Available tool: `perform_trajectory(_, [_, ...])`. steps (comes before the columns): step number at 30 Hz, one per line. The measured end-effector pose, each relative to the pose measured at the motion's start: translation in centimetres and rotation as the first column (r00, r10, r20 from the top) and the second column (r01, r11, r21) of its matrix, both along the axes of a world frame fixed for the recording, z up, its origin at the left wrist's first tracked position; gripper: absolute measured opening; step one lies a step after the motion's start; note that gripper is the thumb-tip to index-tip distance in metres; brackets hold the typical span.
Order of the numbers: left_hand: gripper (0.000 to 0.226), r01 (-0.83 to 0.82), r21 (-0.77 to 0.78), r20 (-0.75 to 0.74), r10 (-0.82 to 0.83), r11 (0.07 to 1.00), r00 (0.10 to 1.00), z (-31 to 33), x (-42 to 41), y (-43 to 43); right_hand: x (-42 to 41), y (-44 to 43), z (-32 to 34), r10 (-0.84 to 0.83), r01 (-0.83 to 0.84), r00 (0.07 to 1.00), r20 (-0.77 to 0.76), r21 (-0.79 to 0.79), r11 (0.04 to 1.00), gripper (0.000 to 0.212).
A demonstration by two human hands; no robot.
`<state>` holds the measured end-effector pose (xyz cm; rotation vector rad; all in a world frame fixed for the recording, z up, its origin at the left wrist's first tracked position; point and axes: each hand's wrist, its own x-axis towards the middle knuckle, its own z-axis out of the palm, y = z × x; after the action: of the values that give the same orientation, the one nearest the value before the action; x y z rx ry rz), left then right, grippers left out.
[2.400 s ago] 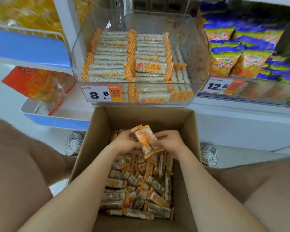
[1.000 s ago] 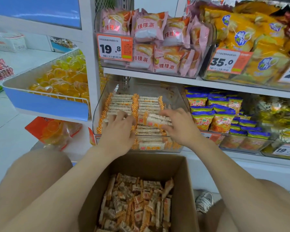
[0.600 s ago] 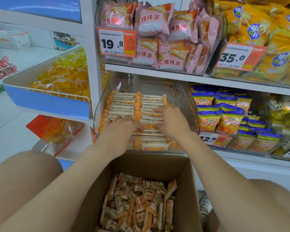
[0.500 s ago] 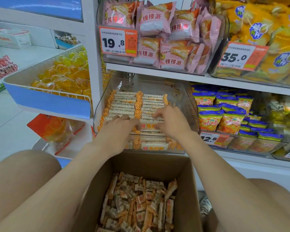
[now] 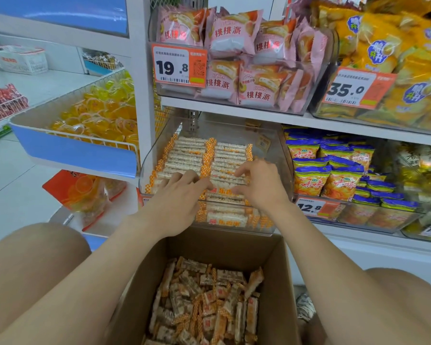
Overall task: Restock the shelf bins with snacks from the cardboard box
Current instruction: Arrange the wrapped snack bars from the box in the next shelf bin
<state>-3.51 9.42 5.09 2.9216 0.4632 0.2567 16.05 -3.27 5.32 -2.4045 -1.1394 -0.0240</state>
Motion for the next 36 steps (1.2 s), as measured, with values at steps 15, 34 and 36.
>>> perform_trajectory(15, [0.011, 0.070, -0.033, 0.303, -0.057, 0.997, 0.951, 1.0, -1.0, -2.8, -3.2, -3.3, 0.9, 0.134, -0.141, 0.970, 0.202, 0.019, 0.990, 0.034])
perform_trajectory(34, [0.026, -0.253, -0.341, -0.588, 0.005, 0.905, 0.809, -22.6, -0.4, -5.4, -9.8, -10.2, -20.9, -0.333, 0.013, 0.778, -0.532, -0.518, 0.856, 0.009])
perform_trajectory(36, [0.026, -0.294, -0.338, -0.612, 0.028, 0.894, 0.790, -25.4, -1.0, -5.4, -10.2, -9.8, -23.9, -0.375, -0.016, 0.725, -0.578, -0.559, 0.829, 0.022])
